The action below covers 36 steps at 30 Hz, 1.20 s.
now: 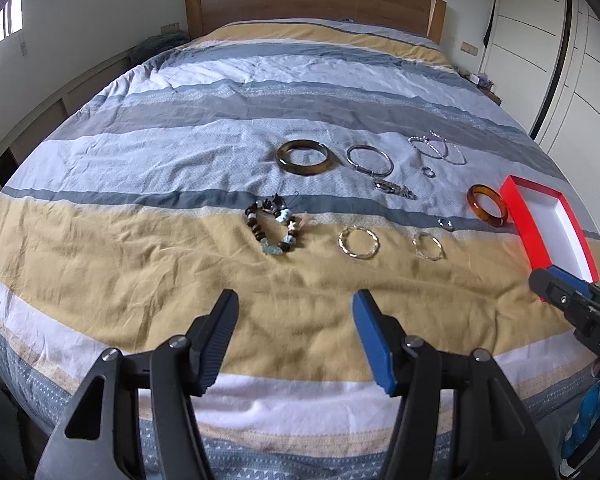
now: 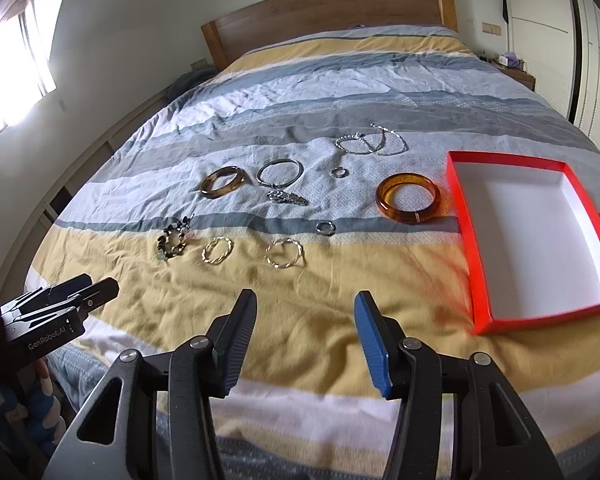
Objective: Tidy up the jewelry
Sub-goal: 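Move both tools toward the jewelry laid out on the duvet, then grasp the twisted silver hoop with the left tool while the right tool grasps a small silver ring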
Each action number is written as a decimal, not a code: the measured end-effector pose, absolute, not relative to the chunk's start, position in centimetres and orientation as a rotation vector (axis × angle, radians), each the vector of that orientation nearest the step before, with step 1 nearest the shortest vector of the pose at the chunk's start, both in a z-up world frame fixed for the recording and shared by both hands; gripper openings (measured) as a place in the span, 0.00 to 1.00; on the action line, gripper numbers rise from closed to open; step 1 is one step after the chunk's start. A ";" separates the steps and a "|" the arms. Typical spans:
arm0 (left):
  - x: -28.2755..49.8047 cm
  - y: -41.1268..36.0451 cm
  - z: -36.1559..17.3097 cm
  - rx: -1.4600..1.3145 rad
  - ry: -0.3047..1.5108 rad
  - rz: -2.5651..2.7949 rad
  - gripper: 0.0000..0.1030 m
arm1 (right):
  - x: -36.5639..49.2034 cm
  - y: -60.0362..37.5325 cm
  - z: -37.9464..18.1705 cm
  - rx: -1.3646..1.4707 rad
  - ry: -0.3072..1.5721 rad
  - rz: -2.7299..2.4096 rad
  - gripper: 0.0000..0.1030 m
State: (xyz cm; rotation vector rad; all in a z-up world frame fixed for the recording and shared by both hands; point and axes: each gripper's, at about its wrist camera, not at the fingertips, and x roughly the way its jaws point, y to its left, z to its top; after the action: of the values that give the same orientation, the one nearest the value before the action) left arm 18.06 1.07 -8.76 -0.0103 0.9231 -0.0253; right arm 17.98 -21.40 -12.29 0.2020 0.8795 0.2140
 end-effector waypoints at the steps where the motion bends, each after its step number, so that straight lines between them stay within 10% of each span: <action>1: 18.6 0.9 -9.0 -0.013 0.926 -0.031 0.55 | 18.5 -21.4 -12.6 0.203 0.881 0.217 0.47; 36: 28.6 -1.6 -17.1 -0.088 1.046 -0.048 0.29 | 30.3 -20.6 -20.3 0.228 0.944 0.262 0.31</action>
State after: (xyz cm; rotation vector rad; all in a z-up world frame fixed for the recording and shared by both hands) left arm 28.59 -1.61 -17.14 -0.0884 1.0459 -0.0484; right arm 30.31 -20.57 -20.35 0.2280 0.9445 0.2624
